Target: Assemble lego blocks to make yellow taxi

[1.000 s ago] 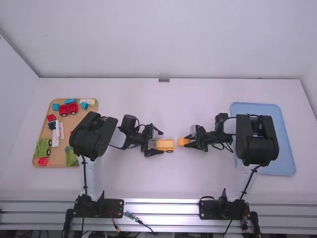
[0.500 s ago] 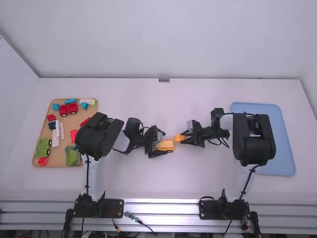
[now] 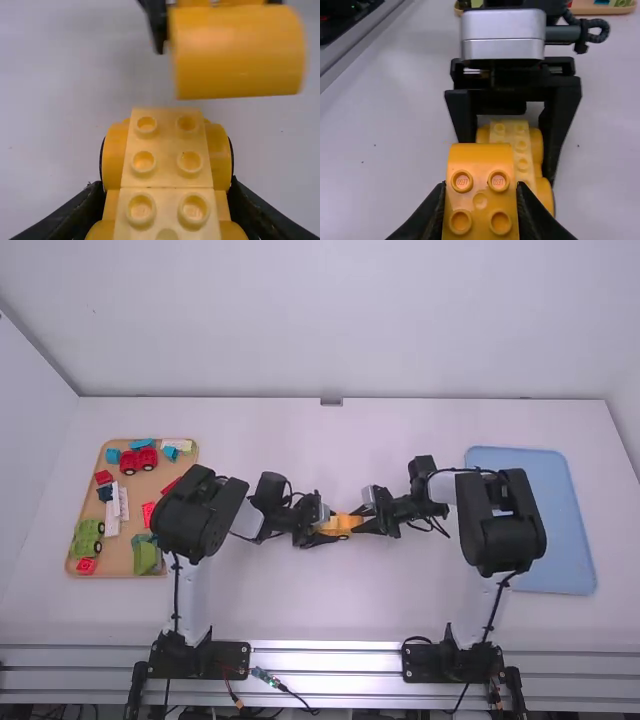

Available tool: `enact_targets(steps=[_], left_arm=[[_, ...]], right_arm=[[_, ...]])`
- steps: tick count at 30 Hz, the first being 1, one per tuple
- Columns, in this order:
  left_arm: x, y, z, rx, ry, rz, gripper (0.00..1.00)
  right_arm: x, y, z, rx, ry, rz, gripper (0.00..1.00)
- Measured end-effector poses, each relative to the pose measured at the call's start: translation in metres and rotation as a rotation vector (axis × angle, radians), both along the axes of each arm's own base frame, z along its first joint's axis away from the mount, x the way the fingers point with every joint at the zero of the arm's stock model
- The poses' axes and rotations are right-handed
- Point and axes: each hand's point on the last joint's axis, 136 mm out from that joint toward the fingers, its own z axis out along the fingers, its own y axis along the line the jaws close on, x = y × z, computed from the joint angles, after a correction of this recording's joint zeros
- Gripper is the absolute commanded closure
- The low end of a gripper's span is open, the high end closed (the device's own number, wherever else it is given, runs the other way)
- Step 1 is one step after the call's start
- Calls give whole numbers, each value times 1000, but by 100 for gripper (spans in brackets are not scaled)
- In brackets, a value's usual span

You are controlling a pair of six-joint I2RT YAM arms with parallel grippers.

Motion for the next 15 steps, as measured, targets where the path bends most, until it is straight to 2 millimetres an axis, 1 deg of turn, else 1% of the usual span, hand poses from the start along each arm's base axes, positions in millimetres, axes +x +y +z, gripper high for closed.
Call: enact_targets(steps=[1, 3, 6, 8, 11, 15], left_arm=[[-1, 0, 0, 0, -7, -9, 42], [-4, 0, 0, -1, -13, -19, 43], [-5, 0, 0, -4, -13, -26, 43], [-6, 0, 0, -4, -15, -29, 43], [-6, 0, 0, -4, -15, -30, 43], [-6, 0, 0, -5, -15, -33, 43]], right_arm=[[2, 2, 0, 0, -11, 0, 81], [7, 7, -2, -8, -20, -6, 82], [9, 15, -4, -25, -24, 1, 84], [6, 23, -6, -36, -14, 11, 84], [0, 34, -7, -50, 1, 32, 87], [1, 43, -10, -74, 10, 30, 88]])
